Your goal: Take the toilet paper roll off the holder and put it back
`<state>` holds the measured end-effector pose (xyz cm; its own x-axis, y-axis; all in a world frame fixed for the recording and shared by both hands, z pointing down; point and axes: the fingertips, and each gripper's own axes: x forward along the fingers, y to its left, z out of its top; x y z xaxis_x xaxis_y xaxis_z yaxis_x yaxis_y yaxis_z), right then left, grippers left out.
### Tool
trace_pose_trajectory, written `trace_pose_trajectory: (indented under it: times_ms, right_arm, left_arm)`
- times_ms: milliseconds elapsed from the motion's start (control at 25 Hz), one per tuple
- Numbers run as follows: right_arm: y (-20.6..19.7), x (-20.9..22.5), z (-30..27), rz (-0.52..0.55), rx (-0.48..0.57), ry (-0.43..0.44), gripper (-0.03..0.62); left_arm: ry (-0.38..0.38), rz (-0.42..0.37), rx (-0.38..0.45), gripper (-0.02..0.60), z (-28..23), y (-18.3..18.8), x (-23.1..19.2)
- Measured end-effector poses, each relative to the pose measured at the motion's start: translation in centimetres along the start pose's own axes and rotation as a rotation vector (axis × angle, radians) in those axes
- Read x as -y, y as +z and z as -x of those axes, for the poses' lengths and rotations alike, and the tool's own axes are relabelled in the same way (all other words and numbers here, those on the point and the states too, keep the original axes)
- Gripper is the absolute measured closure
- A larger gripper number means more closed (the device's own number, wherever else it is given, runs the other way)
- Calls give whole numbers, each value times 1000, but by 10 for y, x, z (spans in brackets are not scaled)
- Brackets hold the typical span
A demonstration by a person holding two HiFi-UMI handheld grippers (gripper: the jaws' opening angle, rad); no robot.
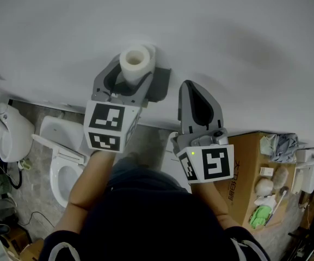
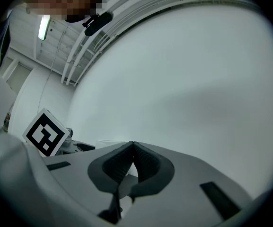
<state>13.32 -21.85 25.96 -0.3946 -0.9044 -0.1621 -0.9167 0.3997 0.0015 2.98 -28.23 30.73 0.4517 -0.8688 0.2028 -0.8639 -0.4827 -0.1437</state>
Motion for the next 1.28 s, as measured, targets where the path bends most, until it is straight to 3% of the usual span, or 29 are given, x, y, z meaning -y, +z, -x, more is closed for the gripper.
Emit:
trace_pose_trajectory:
  times_ms: [1280]
  right_arm:
    - [5,-8,2,13,12,9,579]
  left_arm:
    - [48,-14,156,298,53,54,-6]
